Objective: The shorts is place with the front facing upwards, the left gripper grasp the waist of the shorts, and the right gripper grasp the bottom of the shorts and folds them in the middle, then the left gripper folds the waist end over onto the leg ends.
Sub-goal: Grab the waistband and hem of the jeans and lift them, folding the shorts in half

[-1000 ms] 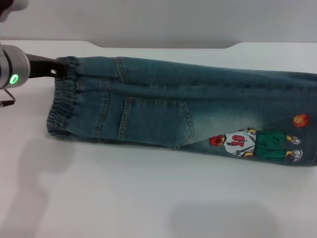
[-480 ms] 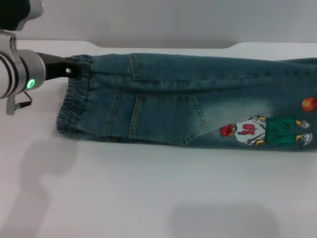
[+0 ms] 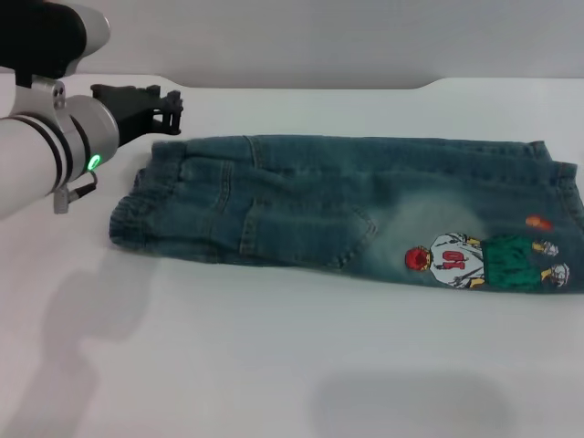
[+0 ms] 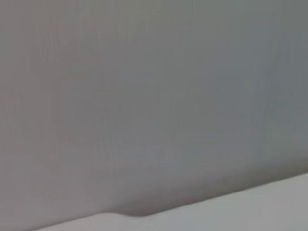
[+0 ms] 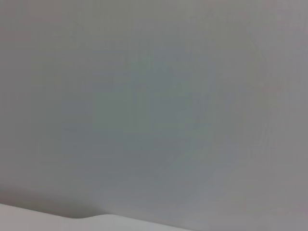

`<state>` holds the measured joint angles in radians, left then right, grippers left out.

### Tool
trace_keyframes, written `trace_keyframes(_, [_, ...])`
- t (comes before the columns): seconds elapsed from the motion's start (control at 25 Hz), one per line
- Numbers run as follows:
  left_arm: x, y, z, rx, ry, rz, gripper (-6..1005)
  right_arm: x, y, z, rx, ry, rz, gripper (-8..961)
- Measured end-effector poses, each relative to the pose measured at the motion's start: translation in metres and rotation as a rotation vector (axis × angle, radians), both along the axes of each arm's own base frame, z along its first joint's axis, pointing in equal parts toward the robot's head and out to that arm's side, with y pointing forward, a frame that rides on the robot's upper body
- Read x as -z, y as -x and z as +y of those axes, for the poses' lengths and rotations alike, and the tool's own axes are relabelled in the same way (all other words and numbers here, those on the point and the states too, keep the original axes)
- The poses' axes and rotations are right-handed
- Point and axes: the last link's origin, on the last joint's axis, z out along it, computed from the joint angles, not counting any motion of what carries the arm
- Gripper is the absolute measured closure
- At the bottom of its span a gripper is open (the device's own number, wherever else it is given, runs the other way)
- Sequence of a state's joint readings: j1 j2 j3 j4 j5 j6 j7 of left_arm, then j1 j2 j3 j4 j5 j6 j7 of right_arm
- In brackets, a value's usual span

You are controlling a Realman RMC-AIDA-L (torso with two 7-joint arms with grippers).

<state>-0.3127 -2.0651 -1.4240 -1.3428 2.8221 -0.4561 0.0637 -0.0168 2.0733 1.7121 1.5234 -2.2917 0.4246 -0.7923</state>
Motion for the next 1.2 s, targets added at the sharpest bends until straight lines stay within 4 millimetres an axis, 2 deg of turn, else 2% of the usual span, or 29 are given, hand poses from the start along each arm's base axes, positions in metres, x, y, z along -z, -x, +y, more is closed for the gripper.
trace_keyframes(0.16, [0.000, -0.001, 0.002, 0.006, -0.008, -0.009, 810, 0.000, -0.001, 0.001, -0.005, -0.015, -0.020, 741])
trace_keyframes(0.4, [-0.008, -0.006, -0.002, -0.023, 0.008, -0.015, 648, 0.000, 0.001, -0.004, -0.033, -0.097, -0.049, 553])
trace_keyframes(0.44, [-0.016, -0.004, -0.006, -0.080, 0.038, -0.004, 621, 0.002, 0.004, -0.004, -0.051, -0.122, -0.068, 513])
trace_keyframes(0.56, [-0.023, -0.004, -0.010, -0.138, 0.079, 0.017, 436, 0.015, 0.016, -0.008, -0.122, -0.216, -0.126, 394])
trace_keyframes(0.6, [-0.025, -0.004, -0.012, -0.157, 0.096, 0.025, 375, 0.022, 0.020, -0.010, -0.148, -0.246, -0.147, 393])
trace_keyframes(0.76, [-0.031, -0.005, -0.023, -0.204, 0.145, 0.059, 265, 0.057, 0.027, -0.020, -0.230, -0.357, -0.166, 387])
trace_keyframes(0.92, [-0.035, -0.004, -0.034, -0.254, 0.191, 0.096, 155, 0.097, 0.022, -0.025, -0.289, -0.382, -0.032, 548])
trace_keyframes(1.04, [-0.035, -0.005, -0.038, -0.285, 0.226, 0.119, 154, 0.120, 0.019, -0.028, -0.345, -0.347, 0.034, 662])
trace_keyframes(1.2, [-0.030, -0.003, -0.038, -0.314, 0.272, 0.146, 153, 0.135, 0.022, -0.035, -0.416, -0.306, 0.026, 809])
